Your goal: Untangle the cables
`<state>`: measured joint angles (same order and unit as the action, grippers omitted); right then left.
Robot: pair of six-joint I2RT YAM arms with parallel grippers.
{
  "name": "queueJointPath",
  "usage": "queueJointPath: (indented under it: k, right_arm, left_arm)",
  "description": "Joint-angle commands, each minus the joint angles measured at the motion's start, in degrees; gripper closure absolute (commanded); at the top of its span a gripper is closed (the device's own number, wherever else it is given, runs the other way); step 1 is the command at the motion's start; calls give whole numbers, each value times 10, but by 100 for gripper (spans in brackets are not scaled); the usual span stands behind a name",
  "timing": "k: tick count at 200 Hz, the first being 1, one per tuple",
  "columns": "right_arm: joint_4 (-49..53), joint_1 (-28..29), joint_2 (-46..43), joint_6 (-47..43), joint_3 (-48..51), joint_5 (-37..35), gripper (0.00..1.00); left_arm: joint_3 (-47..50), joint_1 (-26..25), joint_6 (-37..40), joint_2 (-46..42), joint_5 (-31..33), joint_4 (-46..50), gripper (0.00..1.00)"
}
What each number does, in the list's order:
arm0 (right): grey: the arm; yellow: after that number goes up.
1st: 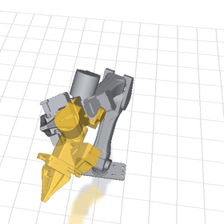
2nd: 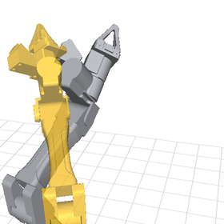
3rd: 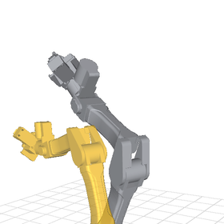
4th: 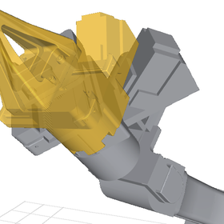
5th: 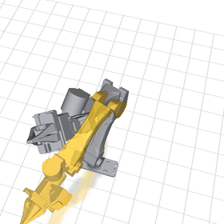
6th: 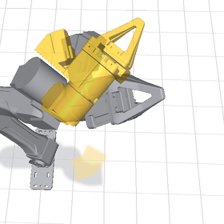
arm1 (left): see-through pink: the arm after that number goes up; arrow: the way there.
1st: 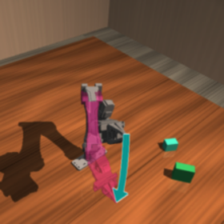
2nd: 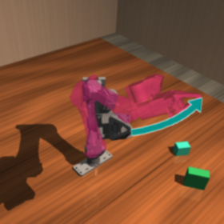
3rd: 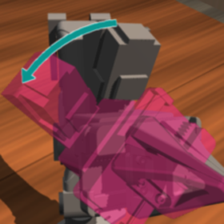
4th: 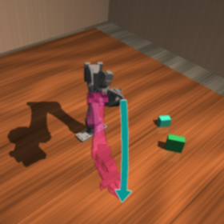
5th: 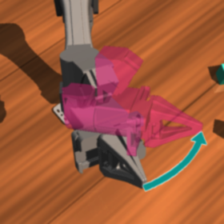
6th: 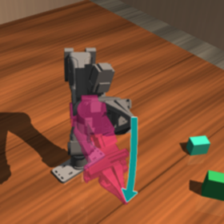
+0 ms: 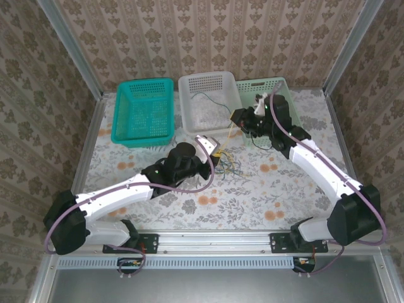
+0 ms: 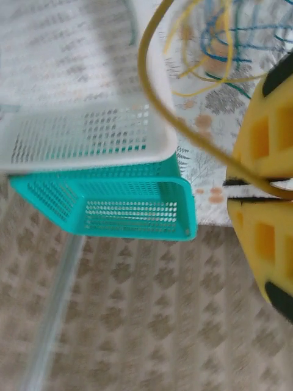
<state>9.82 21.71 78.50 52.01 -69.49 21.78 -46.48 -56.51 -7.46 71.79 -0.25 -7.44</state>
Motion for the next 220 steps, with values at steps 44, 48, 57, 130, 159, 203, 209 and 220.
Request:
queueJointPath:
  k: [44, 48, 57, 130, 159, 203, 209, 220]
  right_arm:
    - [180, 134, 32, -260, -165, -110, 100]
    - [184, 143, 31, -268, -169, -120, 100]
    - [189, 163, 29, -279, -173, -141, 100]
    - [196, 188, 16, -293, -150, -237, 66]
    - [144, 76, -19, -184, -97, -107, 30]
    - [-68, -38, -19, 58, 48, 72, 21]
    - [-82, -40, -17, 75, 56, 77, 20]
    - [-96, -45, -11, 108, 63, 85, 20]
  left_arm:
    - [-44, -3, -25, 52, 6, 17, 100]
    - [-44, -1, -29, 53, 8, 17, 100]
    - [-44, 2, -39, 55, 13, 19, 100]
    - [-43, 12, -41, 42, -1, 10, 100]
    - [-14, 11, -39, 15, -5, 3, 100]
    - [5, 11, -37, -13, 4, 1, 100]
    - [5, 11, -35, -13, 4, 1, 100]
    - [3, 10, -34, -11, 6, 1, 100]
